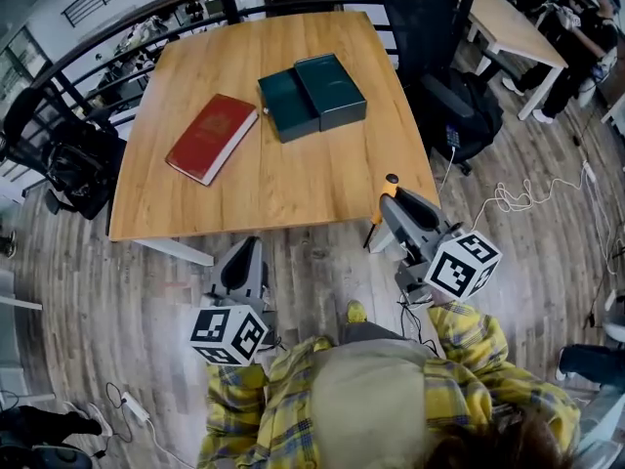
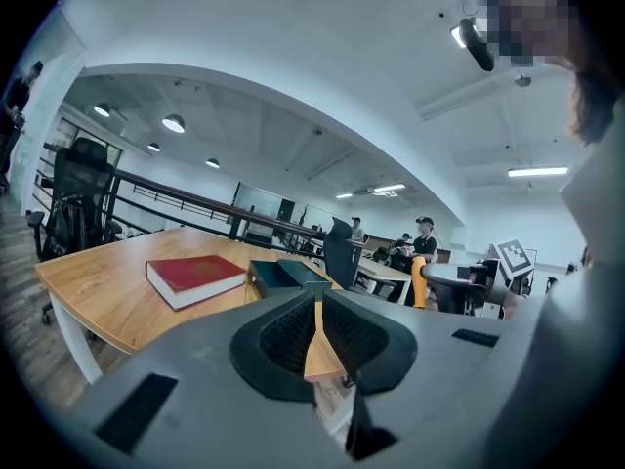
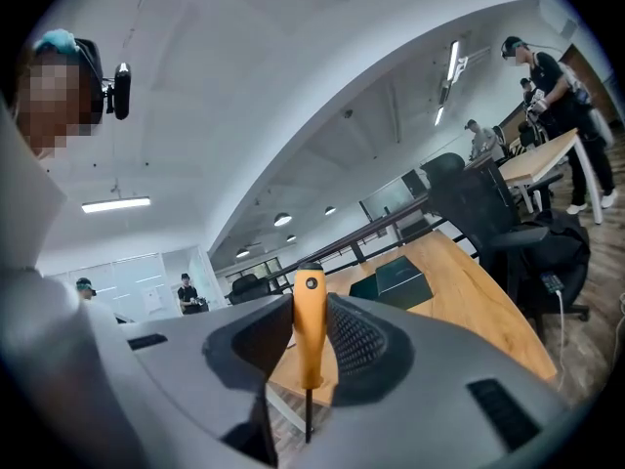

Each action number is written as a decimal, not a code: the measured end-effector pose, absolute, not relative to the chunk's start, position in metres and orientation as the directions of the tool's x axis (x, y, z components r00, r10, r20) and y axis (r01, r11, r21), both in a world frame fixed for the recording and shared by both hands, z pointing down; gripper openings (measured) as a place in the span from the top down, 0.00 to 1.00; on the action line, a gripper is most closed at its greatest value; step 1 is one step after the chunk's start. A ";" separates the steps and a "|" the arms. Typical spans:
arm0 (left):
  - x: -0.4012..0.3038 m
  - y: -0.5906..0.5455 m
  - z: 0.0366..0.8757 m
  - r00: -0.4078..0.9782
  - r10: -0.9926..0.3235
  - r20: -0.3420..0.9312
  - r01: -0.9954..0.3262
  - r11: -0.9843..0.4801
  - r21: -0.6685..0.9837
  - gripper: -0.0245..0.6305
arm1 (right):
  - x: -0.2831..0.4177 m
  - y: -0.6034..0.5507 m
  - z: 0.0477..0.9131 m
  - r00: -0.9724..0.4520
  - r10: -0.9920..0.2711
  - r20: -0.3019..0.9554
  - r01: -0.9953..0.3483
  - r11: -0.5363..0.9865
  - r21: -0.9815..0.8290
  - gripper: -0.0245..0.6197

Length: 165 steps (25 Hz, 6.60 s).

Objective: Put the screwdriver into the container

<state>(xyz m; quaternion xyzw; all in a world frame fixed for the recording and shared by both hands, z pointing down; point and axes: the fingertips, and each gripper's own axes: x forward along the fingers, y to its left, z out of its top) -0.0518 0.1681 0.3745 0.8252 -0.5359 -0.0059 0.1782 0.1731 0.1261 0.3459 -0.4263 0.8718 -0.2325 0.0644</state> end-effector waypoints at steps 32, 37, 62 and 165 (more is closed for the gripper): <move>0.027 0.102 0.398 0.393 -0.850 0.352 -0.899 -0.273 0.344 0.93 | 0.196 0.053 0.374 -0.759 -0.641 0.113 -0.593 0.608 -0.528 0.71; 0.025 0.098 0.403 0.353 -0.855 0.379 -0.924 -0.256 0.283 0.93 | 0.193 0.046 0.375 -0.767 -0.635 0.099 -0.579 0.617 -0.533 0.71; -0.077 -0.025 0.398 0.432 -0.852 0.294 -0.889 -0.348 0.297 0.93 | 0.095 -0.065 0.363 -0.697 -0.704 0.132 -0.677 0.586 -0.445 0.71; -0.161 -0.154 0.447 0.360 -0.860 0.362 -0.921 -0.265 0.286 0.93 | -0.025 -0.303 0.564 -0.390 -0.423 0.818 -0.882 0.426 -0.200 0.71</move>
